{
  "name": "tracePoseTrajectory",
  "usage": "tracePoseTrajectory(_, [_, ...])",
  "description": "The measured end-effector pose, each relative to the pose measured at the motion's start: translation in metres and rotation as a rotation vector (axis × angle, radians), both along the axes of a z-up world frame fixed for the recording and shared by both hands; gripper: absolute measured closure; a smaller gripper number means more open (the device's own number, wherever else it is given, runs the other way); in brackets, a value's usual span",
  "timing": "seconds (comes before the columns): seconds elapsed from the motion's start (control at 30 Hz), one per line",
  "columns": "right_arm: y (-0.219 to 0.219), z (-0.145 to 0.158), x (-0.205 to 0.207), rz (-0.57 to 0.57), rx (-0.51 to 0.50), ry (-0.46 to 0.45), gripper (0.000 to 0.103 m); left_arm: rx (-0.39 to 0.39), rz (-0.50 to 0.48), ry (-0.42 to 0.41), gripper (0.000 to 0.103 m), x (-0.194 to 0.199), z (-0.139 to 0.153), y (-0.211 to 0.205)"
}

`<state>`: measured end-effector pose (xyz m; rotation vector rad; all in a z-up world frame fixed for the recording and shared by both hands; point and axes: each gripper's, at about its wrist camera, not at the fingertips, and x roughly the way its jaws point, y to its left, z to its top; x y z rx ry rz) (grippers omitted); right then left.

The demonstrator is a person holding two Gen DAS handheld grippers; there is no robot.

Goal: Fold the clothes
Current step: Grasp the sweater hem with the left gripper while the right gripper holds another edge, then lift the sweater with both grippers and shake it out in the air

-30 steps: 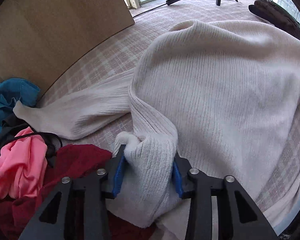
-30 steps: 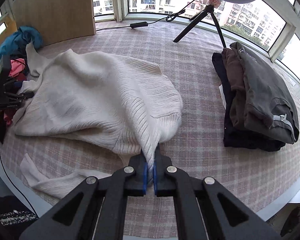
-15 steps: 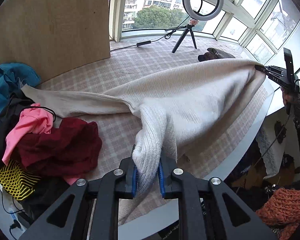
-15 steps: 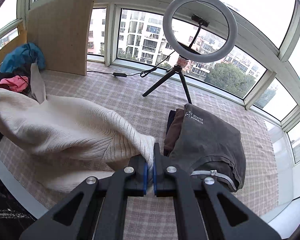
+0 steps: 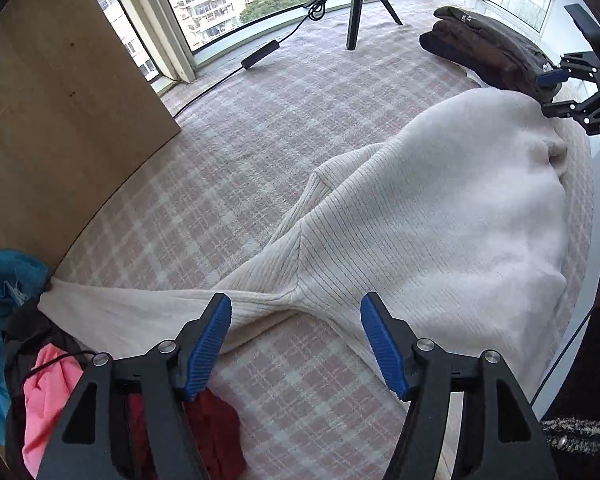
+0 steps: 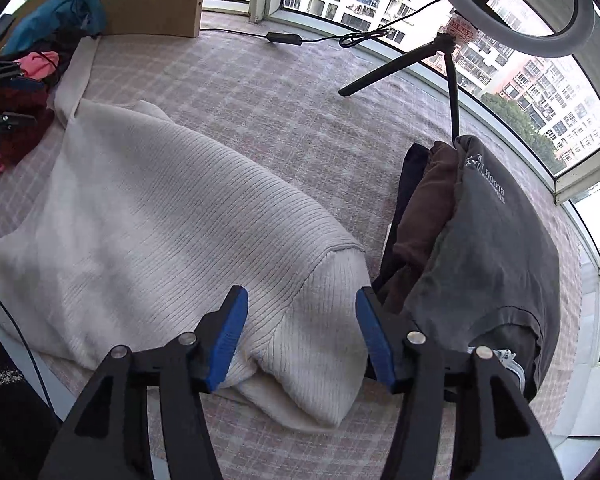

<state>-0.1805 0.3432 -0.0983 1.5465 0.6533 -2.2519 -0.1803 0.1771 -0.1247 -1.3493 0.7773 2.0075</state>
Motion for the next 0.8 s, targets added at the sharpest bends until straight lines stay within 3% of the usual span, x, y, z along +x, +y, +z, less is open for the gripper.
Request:
tracePoseTrajectory(0.1, [-0.014,-0.026,-0.028,0.040,0.038,-0.034,0.048,-0.077,-0.084,0.011,0.038,-0.018,-0.028,0.027])
tracePoseTrajectory(0.17, [-0.021,-0.036,-0.043,0.056,0.053,-0.048,0.048,-0.068,-0.104,-0.003,0.039,-0.031,-0.038,0.037])
tracePoseTrajectory(0.2, [-0.022,-0.038,-0.050,0.058,0.049,-0.048,0.048,-0.050,-0.110,-0.018,0.045,-0.034,-0.041,0.040])
tracePoseTrajectory(0.23, [-0.023,-0.040,-0.057,0.060,0.042,-0.049,0.048,-0.032,-0.116,-0.032,0.052,-0.038,-0.043,0.044])
tracePoseTrajectory(0.3, [-0.022,-0.045,-0.069,0.060,0.029,-0.053,0.047,-0.002,-0.125,-0.069,0.097,-0.043,-0.048,0.048])
tracePoseTrajectory(0.33, [-0.020,-0.048,-0.075,0.058,0.022,-0.058,0.047,0.010,-0.128,-0.091,0.099,-0.044,-0.050,0.049])
tracePoseTrajectory(0.47, [-0.021,-0.073,-0.086,0.053,-0.007,-0.134,0.048,0.113,-0.096,-0.130,0.100,-0.047,-0.043,0.034])
tracePoseTrajectory(0.5, [-0.023,-0.076,-0.085,0.065,-0.020,-0.151,0.063,0.149,-0.076,-0.146,0.100,-0.048,-0.036,0.026])
tracePoseTrajectory(0.53, [-0.026,-0.074,-0.083,0.078,-0.041,-0.162,0.094,0.185,-0.056,-0.162,0.100,-0.050,-0.030,0.018])
tracePoseTrajectory(0.57, [-0.029,-0.069,-0.080,0.089,-0.055,-0.168,0.099,0.216,-0.045,-0.184,0.100,-0.049,-0.023,0.010])
tracePoseTrajectory(0.63, [-0.035,-0.058,-0.072,0.109,-0.083,-0.174,0.099,0.241,-0.032,-0.207,0.100,-0.044,-0.009,-0.001])
tracePoseTrajectory(0.73, [-0.034,-0.038,-0.051,0.118,-0.143,-0.195,0.099,0.210,-0.056,-0.174,0.099,-0.041,0.007,0.001])
tracePoseTrajectory(0.77, [-0.033,-0.036,-0.041,0.119,-0.153,-0.214,0.099,0.218,-0.046,-0.166,0.095,-0.047,0.009,0.005])
tracePoseTrajectory(0.8, [-0.033,-0.037,-0.028,0.125,-0.152,-0.234,0.099,0.226,-0.035,-0.159,0.081,-0.054,0.011,0.009])
